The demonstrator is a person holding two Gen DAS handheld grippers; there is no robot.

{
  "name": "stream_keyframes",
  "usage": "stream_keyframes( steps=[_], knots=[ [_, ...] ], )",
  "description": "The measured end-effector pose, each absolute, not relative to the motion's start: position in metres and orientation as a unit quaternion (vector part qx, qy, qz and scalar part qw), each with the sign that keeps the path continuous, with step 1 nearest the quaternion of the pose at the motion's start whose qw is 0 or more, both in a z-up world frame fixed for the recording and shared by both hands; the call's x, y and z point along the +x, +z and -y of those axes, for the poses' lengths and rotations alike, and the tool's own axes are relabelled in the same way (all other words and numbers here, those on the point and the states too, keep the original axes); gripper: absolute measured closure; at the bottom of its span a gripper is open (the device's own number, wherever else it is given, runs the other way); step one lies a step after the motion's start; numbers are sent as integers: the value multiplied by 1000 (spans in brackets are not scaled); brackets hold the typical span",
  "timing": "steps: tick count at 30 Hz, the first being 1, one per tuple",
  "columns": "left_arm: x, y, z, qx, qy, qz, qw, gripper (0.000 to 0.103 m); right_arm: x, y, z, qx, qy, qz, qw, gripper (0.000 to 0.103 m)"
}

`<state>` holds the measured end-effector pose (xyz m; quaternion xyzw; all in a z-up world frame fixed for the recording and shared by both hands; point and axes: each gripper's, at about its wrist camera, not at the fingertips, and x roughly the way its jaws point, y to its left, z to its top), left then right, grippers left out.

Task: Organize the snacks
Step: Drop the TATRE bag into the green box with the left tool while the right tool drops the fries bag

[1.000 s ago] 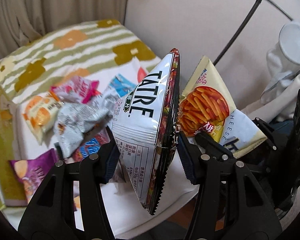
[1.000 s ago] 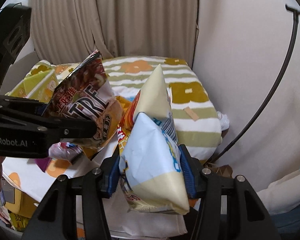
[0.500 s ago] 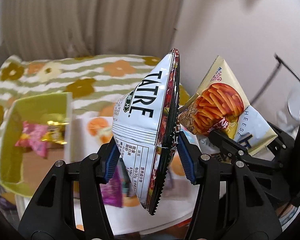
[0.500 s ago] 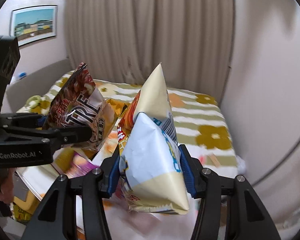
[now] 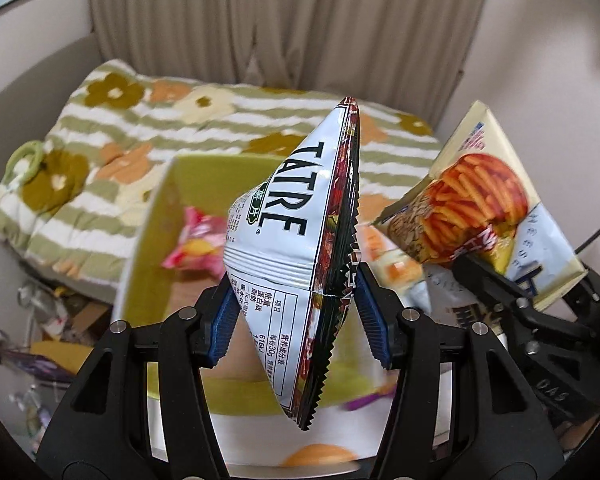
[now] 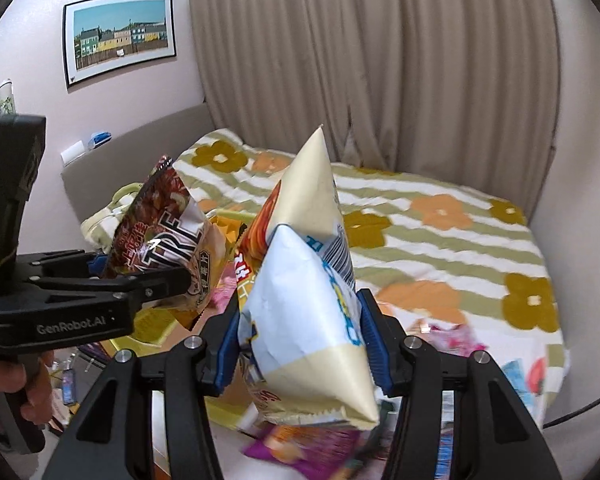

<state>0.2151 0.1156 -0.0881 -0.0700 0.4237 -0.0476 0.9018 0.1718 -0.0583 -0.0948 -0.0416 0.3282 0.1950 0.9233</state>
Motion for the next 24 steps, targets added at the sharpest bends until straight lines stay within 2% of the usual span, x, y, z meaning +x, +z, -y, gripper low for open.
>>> stream_keyframes(
  steps=[8, 10, 11, 12, 14, 24],
  knots=[
    [231, -145, -163, -62, -56, -475, 876, 52, 192, -127, 5, -22, 180, -381, 907, 54],
    [233, -157, -166, -58, -64, -485, 870, 48, 194, -134, -2, -14, 173, -392, 903, 54],
    [233, -162, -166, -54, -67, -490, 868, 35, 196, -138, -6, -12, 170, -397, 902, 54],
    [233, -165, -165, -46, -63, -492, 867, 16, 197, -141, -8, -10, 166, -401, 901, 54],
    [230, -168, -162, -27, -50, -488, 871, 3, 198, -146, -12, -10, 161, -409, 898, 54],
    [200, -167, -173, -54, -22, -492, 869, 3, 196, -162, -13, 3, 166, -436, 885, 54]
  ],
)
